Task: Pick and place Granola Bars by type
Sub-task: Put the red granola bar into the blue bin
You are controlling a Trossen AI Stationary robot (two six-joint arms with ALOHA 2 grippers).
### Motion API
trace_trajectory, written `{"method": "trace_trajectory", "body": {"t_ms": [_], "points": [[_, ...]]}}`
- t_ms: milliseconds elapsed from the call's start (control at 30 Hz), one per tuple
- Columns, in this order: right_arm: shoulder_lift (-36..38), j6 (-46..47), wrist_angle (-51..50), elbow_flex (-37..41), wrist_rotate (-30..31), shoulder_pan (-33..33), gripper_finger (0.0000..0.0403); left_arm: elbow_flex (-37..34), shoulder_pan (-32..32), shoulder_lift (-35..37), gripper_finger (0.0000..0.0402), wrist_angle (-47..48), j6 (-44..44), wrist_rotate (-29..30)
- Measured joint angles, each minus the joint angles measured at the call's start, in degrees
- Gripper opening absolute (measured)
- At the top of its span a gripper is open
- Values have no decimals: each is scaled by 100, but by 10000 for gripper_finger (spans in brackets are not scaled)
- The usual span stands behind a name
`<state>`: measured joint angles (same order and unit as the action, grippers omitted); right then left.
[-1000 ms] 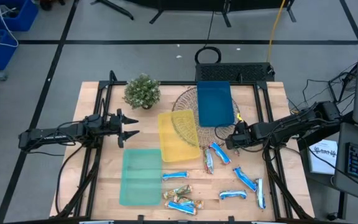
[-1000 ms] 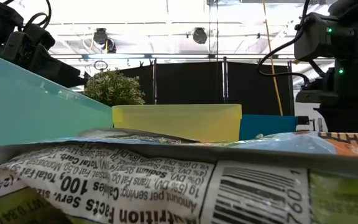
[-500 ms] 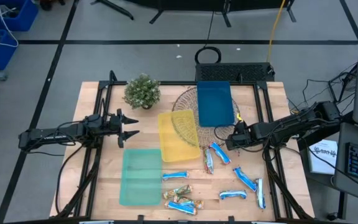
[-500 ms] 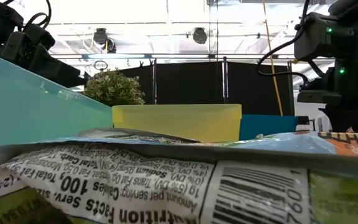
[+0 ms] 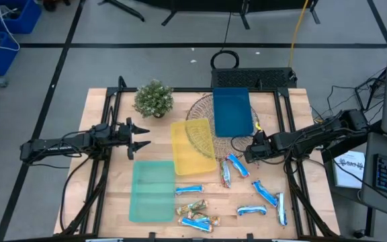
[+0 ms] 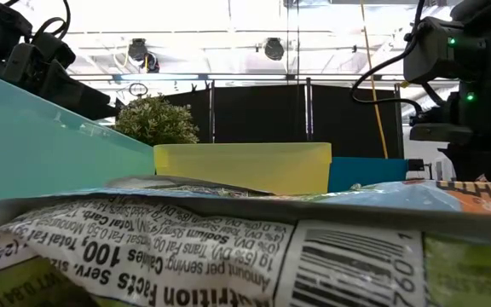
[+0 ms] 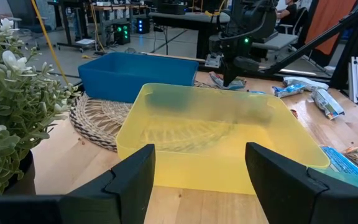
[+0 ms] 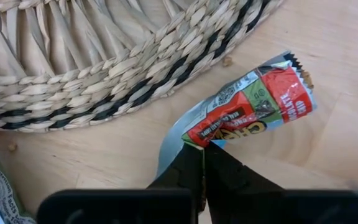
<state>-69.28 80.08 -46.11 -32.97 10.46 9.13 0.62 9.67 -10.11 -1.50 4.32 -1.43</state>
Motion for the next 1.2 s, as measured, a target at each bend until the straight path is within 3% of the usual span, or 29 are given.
{"method": "trace_trajectory", "body": {"t_ms": [367,600,833,1200], "points": [[308,-489,7,2,468,32,1,0,0,0,255,0,-1,2],[743,-755,54,2,980,417,0,0,-1,0,255,0,-1,4],[1187,-924,166,2,2126,1065,0,0,-2,2,255,0,2,4],[1308,-3055,1253,54,3770,1697,0,0,0,2,255,0,2,4]]}}
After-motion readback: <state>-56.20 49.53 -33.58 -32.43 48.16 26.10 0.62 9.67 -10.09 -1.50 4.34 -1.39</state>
